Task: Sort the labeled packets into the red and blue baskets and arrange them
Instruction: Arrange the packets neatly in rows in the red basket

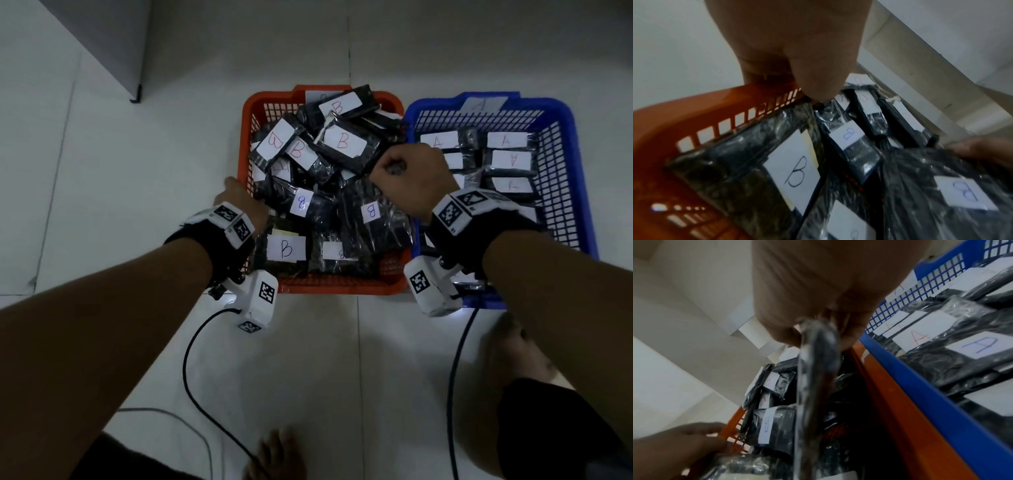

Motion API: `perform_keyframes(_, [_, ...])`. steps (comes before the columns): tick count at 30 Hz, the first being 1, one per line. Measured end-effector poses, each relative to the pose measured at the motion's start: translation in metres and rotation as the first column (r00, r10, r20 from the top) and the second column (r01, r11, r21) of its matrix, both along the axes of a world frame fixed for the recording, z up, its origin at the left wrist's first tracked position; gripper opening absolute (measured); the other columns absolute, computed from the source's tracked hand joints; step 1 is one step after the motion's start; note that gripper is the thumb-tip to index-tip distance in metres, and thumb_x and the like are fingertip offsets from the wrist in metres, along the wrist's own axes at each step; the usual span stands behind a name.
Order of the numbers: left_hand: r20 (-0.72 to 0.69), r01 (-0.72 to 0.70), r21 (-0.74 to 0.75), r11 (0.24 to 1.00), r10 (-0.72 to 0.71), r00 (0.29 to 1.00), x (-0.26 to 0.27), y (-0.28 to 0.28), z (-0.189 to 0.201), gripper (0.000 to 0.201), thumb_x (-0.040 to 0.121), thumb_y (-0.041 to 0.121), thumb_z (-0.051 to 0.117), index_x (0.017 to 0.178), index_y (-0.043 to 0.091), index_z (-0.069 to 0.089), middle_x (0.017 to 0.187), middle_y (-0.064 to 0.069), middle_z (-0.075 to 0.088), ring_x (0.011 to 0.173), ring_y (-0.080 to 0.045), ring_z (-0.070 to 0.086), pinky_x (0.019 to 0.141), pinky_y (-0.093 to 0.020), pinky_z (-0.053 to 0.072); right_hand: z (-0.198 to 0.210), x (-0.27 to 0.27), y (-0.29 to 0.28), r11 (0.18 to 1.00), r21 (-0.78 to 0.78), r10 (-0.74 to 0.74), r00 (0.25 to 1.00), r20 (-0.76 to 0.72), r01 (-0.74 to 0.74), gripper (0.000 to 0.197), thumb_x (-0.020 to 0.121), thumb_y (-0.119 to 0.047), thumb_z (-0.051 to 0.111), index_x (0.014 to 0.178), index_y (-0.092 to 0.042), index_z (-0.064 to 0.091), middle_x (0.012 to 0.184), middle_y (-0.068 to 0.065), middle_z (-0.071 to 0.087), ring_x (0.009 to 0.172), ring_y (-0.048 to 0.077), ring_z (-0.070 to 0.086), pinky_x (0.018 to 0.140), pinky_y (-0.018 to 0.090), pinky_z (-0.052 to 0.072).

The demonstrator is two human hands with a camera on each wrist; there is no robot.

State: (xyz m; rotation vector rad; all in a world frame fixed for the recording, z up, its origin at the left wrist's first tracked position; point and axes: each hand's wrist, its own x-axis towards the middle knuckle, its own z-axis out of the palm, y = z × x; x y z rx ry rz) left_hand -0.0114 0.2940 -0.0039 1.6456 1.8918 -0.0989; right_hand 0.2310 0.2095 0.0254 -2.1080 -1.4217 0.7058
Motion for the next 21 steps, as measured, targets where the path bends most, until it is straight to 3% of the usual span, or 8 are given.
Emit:
perform_keyframes(3, [-0.034, 0.165, 0.32, 0.933, -0.163, 0.986, 0.007, -0.006, 0.009, 0.046, 0.082, 0.018, 0.059, 0.122, 0.006, 0.041, 0.121, -0.017, 0.045, 0.102, -0.035, 0.052, 0.082, -0.044, 0.048, 0.003, 0.005, -0.002, 0.994, 0.113, -0.016, 0.999, 0.045, 0.011, 0.014, 0.082, -0.027, 0.062, 0.082, -0.018, 0.073, 0.075, -0.009, 0.066, 0.075, 0.008, 0.061, 0.074, 0.022, 0.05])
perform_keyframes(6, [-0.194, 0.416, 0.513, 0.751, -0.37, 0.908, 0.013, -0.006, 0.013, 0.044, 0.077, 0.021, 0.058, 0.119, 0.01, 0.051, 0.118, -0.015, 0.05, 0.102, -0.033, 0.051, 0.08, -0.044, 0.047, 0.004, 0.007, -0.003, 0.984, 0.176, -0.021, 0.999, 0.049, 0.012, 0.02, 0.079, -0.033, 0.059, 0.082, -0.018, 0.073, 0.076, -0.006, 0.07, 0.073, 0.013, 0.064, 0.073, 0.031, 0.055])
perform_keyframes(8, [-0.187, 0.541, 0.559, 0.628, -0.54, 0.821, 0.019, -0.01, 0.016, 0.03, 0.08, 0.025, 0.058, 0.107, 0.012, 0.059, 0.109, -0.011, 0.055, 0.096, -0.029, 0.054, 0.075, -0.038, 0.045, 0.002, 0.008, -0.005, 0.98, 0.199, -0.026, 0.998, 0.053, 0.015, 0.023, 0.078, -0.034, 0.057, 0.082, -0.018, 0.072, 0.075, -0.004, 0.07, 0.072, 0.014, 0.064, 0.071, 0.033, 0.055])
perform_keyframes(10, [-0.13, 0.642, 0.49, 0.59, -0.678, 0.723, 0.022, -0.013, 0.016, 0.017, 0.083, 0.031, 0.059, 0.094, 0.017, 0.062, 0.097, -0.003, 0.059, 0.088, -0.024, 0.057, 0.069, -0.033, 0.048, 0.001, 0.008, -0.007, 0.976, 0.214, -0.043, 0.998, 0.052, 0.031, 0.021, 0.079, -0.033, 0.057, 0.082, -0.017, 0.071, 0.075, -0.002, 0.07, 0.072, 0.015, 0.064, 0.071, 0.032, 0.054])
perform_keyframes(13, [-0.141, 0.819, 0.208, 0.535, -0.812, 0.566, 0.02, -0.019, 0.012, 0.022, 0.083, 0.044, 0.063, 0.09, 0.024, 0.066, 0.091, 0.003, 0.065, 0.086, -0.019, 0.062, 0.07, -0.032, 0.053, 0.0, 0.008, -0.009, 0.968, 0.241, -0.074, 0.996, 0.046, 0.061, 0.02, 0.08, -0.031, 0.058, 0.082, -0.015, 0.071, 0.074, -0.001, 0.069, 0.071, 0.015, 0.063, 0.069, 0.027, 0.05])
perform_keyframes(15, [-0.209, 0.877, 0.091, 0.471, -0.852, 0.479, 0.017, -0.023, 0.006, 0.029, 0.08, 0.046, 0.067, 0.099, 0.024, 0.069, 0.1, 0.002, 0.065, 0.095, -0.021, 0.061, 0.078, -0.034, 0.053, 0.0, 0.007, -0.012, 0.963, 0.257, -0.089, 0.995, 0.037, 0.076, 0.019, 0.08, -0.029, 0.059, 0.082, -0.015, 0.071, 0.072, -0.002, 0.068, 0.069, 0.013, 0.061, 0.066, 0.022, 0.047])
perform_keyframes(18, [-0.351, 0.898, -0.016, 0.44, -0.843, 0.407, 0.019, -0.027, -0.001, 0.05, 0.077, 0.045, 0.069, 0.12, 0.023, 0.059, 0.121, -0.004, 0.057, 0.114, -0.025, 0.051, 0.096, -0.041, 0.046, -0.001, 0.008, -0.017, 0.961, 0.26, -0.105, 0.994, 0.033, 0.093, 0.017, 0.08, -0.029, 0.059, 0.08, -0.016, 0.07, 0.07, -0.004, 0.066, 0.066, 0.01, 0.06, 0.063, 0.019, 0.046])
perform_keyframes(21, [-0.48, 0.884, -0.052, 0.464, -0.788, 0.385, 0.024, -0.028, 0.0, 0.065, 0.074, 0.047, 0.072, 0.129, 0.02, 0.051, 0.13, -0.008, 0.048, 0.123, -0.029, 0.042, 0.103, -0.047, 0.035, -0.004, 0.011, -0.02, 0.954, 0.279, -0.118, 0.993, 0.028, 0.105, 0.016, 0.08, -0.029, 0.059, 0.078, -0.016, 0.07, 0.067, -0.005, 0.065, 0.064, 0.01, 0.059, 0.059, 0.013, 0.042])
